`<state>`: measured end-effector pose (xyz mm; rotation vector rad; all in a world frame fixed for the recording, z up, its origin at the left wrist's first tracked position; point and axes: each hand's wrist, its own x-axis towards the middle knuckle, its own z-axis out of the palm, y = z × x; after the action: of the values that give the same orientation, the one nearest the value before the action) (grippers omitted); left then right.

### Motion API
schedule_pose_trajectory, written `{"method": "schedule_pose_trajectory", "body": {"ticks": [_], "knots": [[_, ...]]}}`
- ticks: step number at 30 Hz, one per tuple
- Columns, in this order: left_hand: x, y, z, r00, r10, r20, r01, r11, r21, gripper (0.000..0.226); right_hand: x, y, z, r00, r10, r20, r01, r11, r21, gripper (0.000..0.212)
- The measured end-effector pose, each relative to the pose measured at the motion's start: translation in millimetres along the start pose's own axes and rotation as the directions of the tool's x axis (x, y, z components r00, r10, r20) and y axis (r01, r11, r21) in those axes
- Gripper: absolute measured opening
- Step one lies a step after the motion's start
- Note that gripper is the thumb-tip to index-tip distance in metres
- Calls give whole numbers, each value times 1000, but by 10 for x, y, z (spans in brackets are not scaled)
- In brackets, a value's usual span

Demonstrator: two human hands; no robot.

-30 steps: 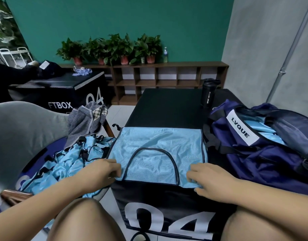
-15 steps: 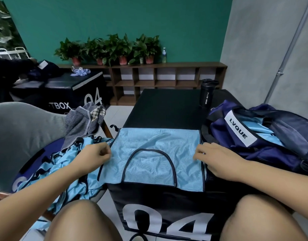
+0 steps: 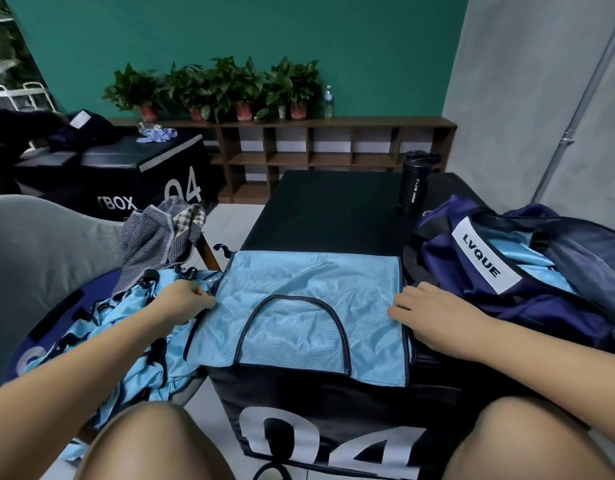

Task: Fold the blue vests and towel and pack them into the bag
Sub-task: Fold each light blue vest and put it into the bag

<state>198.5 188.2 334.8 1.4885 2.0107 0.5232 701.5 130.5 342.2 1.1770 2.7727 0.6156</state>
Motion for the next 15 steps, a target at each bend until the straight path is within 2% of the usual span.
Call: {"method": "schedule_pose_trajectory", "body": {"ticks": [5, 10, 15], "knots": [[159, 142, 2, 999, 28, 20, -29, 997, 66, 24, 51, 13, -3, 999, -22, -26, 23, 999, 23, 31], [498, 360, 3, 999, 43, -8, -41, 983, 176, 29, 126, -78, -79, 1000, -27, -8, 28, 992, 124, 17], [869, 707, 55, 981, 193, 0, -179, 913, 366, 18, 239, -372, -182, 1000, -24, 2, 23, 959, 282, 10]]}}
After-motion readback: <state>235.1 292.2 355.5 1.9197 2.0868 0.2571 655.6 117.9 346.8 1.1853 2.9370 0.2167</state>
